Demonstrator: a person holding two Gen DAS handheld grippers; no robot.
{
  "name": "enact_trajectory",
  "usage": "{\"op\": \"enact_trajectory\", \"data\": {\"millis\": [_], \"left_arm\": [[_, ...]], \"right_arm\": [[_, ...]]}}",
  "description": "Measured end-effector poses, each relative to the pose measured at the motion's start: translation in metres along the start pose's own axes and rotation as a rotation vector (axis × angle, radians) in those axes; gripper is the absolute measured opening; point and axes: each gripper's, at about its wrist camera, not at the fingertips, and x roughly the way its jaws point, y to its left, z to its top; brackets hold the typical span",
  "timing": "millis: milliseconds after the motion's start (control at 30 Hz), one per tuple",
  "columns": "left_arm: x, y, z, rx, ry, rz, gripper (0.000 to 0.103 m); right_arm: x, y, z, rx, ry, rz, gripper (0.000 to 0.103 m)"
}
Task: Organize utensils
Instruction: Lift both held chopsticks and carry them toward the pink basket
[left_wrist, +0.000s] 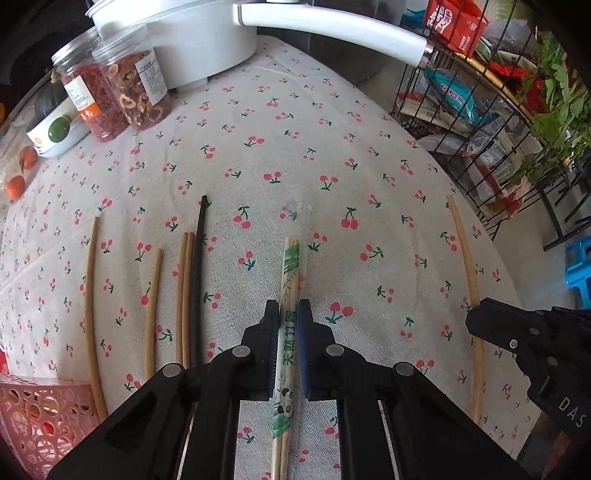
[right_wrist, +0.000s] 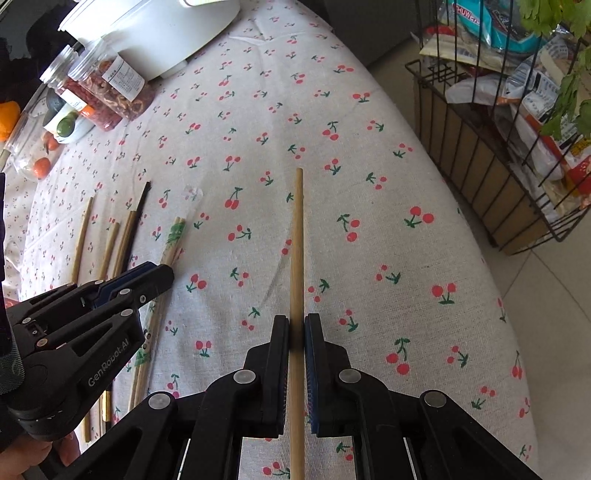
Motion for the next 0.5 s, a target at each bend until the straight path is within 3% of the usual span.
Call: {"op": "enact_trajectory", "data": {"millis": [500], "left_arm": [[-0.123,0.021,-0.07,0.055,-0.25,-0.086,0.004]], "right_arm": [[-0.065,0.04,-0.023,-0.059,-0.185,0.091,0.007]]}}
